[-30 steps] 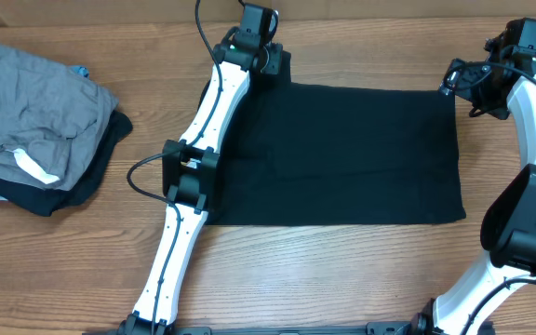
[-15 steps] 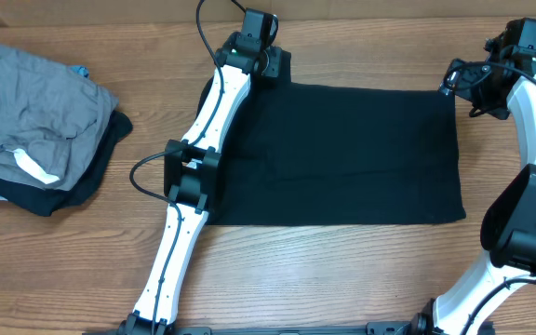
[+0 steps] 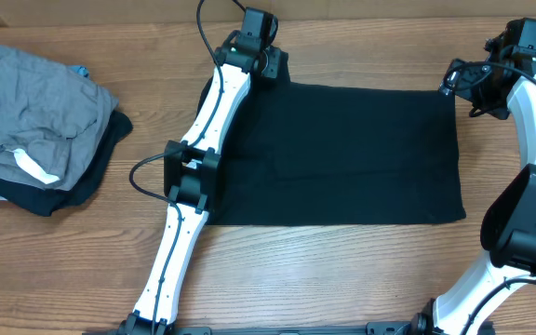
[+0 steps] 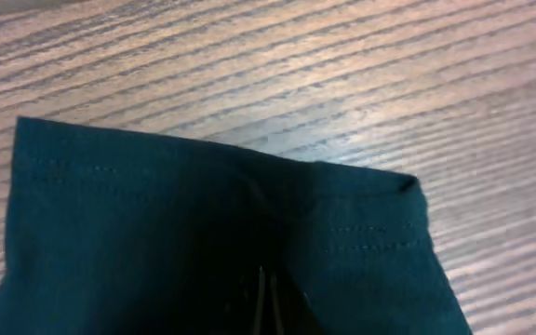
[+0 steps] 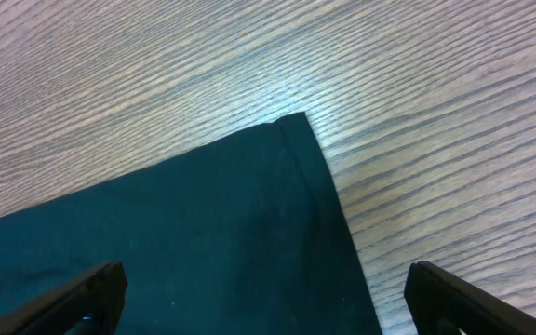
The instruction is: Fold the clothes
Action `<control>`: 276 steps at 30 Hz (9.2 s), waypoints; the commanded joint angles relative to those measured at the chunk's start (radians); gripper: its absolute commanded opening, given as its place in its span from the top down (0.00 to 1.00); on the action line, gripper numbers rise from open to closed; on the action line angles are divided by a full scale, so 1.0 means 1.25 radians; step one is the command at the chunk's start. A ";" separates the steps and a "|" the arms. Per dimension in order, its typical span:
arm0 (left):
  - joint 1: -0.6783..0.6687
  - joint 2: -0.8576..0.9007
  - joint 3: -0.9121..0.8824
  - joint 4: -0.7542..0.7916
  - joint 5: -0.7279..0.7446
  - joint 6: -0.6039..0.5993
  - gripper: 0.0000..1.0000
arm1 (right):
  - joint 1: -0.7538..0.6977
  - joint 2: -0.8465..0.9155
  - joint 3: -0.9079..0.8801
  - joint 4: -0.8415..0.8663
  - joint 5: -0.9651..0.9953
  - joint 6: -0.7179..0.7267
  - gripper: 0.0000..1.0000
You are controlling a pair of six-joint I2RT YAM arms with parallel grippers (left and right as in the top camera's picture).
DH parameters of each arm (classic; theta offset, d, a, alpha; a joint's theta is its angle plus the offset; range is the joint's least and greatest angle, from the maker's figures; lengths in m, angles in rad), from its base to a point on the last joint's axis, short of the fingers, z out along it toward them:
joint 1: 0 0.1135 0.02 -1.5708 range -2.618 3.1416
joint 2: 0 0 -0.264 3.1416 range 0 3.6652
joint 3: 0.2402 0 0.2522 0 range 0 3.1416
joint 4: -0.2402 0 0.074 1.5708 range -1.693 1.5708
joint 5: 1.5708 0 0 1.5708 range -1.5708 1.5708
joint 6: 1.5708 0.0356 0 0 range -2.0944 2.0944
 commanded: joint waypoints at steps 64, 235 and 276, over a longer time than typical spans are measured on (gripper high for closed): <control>0.122 -0.010 -0.111 0.022 0.020 0.203 0.37 | 0.002 -0.003 -0.004 0.005 -0.005 -0.003 0.00; 0.132 -0.067 0.232 -0.276 0.125 0.070 0.96 | 0.008 0.110 0.039 0.173 -0.126 -0.219 0.96; 0.130 -0.254 0.231 -0.699 0.195 -0.024 0.96 | 0.007 -0.110 0.039 -0.174 -0.131 -0.266 0.96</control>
